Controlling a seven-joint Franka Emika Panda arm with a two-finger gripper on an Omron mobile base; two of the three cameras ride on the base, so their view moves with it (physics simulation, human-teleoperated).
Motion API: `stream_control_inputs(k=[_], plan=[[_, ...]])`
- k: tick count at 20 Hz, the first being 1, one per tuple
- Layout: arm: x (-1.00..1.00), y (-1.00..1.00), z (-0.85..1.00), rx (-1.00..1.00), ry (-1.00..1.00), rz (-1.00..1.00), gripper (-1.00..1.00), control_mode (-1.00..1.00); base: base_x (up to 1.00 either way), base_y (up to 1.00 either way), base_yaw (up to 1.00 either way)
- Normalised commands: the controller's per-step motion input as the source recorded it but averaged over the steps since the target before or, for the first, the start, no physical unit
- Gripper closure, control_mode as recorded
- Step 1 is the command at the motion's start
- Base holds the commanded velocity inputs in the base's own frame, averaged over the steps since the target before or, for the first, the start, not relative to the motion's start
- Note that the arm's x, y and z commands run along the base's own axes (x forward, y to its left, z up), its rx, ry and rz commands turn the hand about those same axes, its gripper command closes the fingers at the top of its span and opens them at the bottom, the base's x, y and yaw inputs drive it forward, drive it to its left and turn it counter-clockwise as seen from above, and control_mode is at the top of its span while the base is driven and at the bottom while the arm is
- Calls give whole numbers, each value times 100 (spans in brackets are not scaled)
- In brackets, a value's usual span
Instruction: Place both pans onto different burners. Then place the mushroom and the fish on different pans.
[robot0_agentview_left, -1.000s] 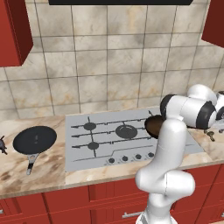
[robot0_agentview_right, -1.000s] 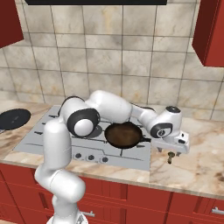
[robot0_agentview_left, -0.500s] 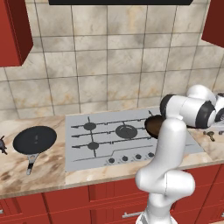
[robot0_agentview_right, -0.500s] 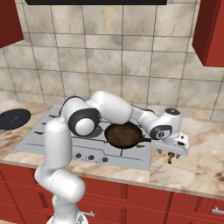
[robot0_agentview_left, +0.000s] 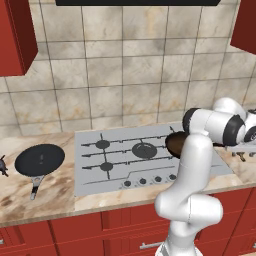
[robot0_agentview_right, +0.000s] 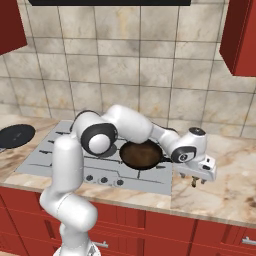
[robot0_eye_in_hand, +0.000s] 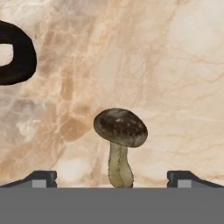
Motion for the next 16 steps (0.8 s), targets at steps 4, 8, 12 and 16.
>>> stream_control_inputs(k=[4,8,12,16], plan=[[2,0,-10,0,0,-2,-100,-100,0,0,0],[1,0,-11,0,0,-2,-100,-100,0,0,0],[1,-1,-13,0,0,-2,-100,-100,0,0,0],[0,-2,-13,0,0,-2,-100,-100,0,0,0]])
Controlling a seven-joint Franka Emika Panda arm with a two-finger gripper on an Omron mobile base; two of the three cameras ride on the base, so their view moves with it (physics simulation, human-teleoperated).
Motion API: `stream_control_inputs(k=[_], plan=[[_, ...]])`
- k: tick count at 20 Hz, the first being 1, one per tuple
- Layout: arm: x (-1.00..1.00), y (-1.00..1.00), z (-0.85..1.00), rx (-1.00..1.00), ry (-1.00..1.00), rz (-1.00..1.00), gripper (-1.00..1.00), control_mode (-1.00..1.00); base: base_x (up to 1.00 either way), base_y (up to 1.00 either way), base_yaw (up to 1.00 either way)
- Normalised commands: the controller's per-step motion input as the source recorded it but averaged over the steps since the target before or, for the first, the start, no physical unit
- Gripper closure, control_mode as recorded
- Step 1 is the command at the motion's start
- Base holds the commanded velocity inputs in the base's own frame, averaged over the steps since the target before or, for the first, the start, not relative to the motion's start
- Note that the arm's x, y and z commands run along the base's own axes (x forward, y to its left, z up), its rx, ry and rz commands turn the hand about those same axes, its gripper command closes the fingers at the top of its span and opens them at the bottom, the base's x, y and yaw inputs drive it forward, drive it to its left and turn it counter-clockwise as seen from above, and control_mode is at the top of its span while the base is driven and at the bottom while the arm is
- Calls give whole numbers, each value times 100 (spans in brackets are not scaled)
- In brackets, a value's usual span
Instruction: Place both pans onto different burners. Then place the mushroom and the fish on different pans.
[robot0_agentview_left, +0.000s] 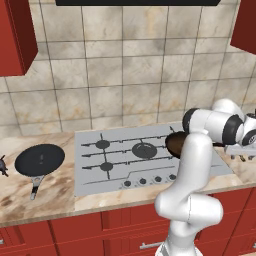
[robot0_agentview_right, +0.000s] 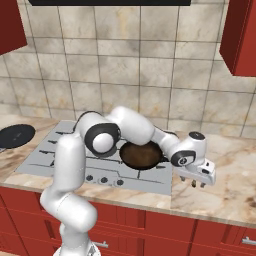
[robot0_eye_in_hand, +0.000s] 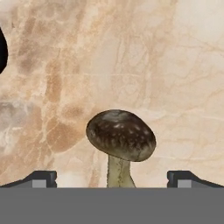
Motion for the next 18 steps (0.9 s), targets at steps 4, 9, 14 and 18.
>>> stream_control_inputs(k=[4,9,14,18], plan=[[0,-3,-13,0,0,-1,-100,-100,0,0,0],[0,-3,-11,0,0,0,-100,-100,0,0,0],[0,0,-7,-1,0,0,100,-100,0,0,0],[0,-1,-10,0,0,0,100,-100,0,0,0]])
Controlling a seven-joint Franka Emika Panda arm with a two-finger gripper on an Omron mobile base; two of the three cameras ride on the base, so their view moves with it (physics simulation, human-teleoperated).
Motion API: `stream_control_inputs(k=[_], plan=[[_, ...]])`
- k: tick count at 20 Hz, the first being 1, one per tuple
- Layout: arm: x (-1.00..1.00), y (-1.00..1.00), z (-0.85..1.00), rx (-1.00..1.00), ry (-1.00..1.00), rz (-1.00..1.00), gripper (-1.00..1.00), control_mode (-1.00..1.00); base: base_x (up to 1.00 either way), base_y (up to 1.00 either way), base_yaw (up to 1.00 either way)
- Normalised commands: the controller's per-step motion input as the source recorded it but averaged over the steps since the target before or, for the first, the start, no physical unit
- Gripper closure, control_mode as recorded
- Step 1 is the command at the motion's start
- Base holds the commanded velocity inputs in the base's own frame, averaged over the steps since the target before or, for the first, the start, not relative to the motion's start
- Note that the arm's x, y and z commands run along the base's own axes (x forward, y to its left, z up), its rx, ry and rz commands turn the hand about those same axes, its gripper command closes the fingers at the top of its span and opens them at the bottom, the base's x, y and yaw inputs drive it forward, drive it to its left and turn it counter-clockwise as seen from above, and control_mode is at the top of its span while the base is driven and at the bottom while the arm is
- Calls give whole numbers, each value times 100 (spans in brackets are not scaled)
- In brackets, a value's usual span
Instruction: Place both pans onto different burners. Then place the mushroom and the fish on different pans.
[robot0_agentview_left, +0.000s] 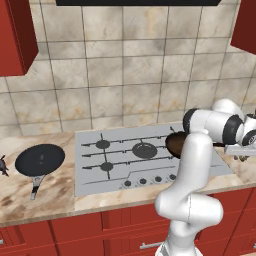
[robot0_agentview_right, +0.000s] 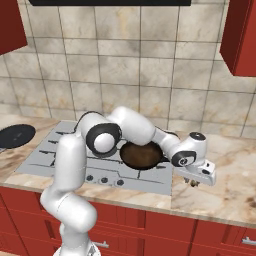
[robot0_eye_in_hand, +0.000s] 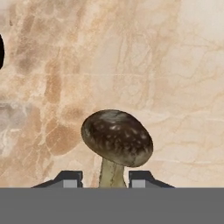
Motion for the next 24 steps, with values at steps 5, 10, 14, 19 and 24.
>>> stream_control_inputs(k=[5,10,14,19,24], plan=[[0,-5,-21,0,0,0,100,-100,0,0,0],[0,-15,-9,0,0,0,100,-100,0,0,0],[0,-25,0,0,0,0,100,-100,0,0,0],[0,-23,15,0,-1,0,100,-100,0,0,0],[-1,-2,39,0,-1,0,100,-100,0,0,0]])
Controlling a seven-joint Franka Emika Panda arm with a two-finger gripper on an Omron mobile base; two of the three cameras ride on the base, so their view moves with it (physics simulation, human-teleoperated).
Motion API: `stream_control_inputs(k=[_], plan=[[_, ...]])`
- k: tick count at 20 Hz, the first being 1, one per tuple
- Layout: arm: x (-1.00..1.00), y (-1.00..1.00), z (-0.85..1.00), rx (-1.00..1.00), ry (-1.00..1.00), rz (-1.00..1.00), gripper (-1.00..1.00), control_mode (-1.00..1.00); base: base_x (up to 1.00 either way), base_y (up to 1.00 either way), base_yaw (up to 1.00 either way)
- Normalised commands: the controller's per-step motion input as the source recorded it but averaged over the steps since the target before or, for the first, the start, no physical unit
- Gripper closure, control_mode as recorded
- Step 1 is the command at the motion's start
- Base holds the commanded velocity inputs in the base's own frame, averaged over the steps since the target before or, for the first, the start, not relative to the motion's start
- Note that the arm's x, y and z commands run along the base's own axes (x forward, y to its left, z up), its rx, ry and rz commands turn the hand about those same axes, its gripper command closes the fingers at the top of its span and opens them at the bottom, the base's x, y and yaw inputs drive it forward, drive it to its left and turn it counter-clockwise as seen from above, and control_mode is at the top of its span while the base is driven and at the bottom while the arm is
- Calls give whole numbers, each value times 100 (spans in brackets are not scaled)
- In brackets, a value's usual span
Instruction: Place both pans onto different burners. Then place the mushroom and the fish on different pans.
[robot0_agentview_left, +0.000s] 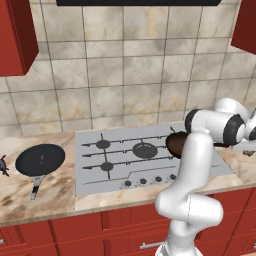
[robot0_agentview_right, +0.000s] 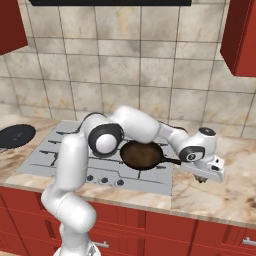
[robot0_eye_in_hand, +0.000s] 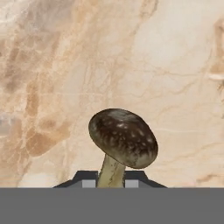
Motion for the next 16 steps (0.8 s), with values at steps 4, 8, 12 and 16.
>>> stream_control_inputs(k=[4,8,12,16], plan=[[-12,1,60,0,-2,0,100,-100,0,0,0],[-17,11,64,0,0,0,100,-100,0,0,0],[-15,30,54,0,0,0,100,-100,0,0,0],[-15,51,40,0,0,0,100,-100,0,0,0]])
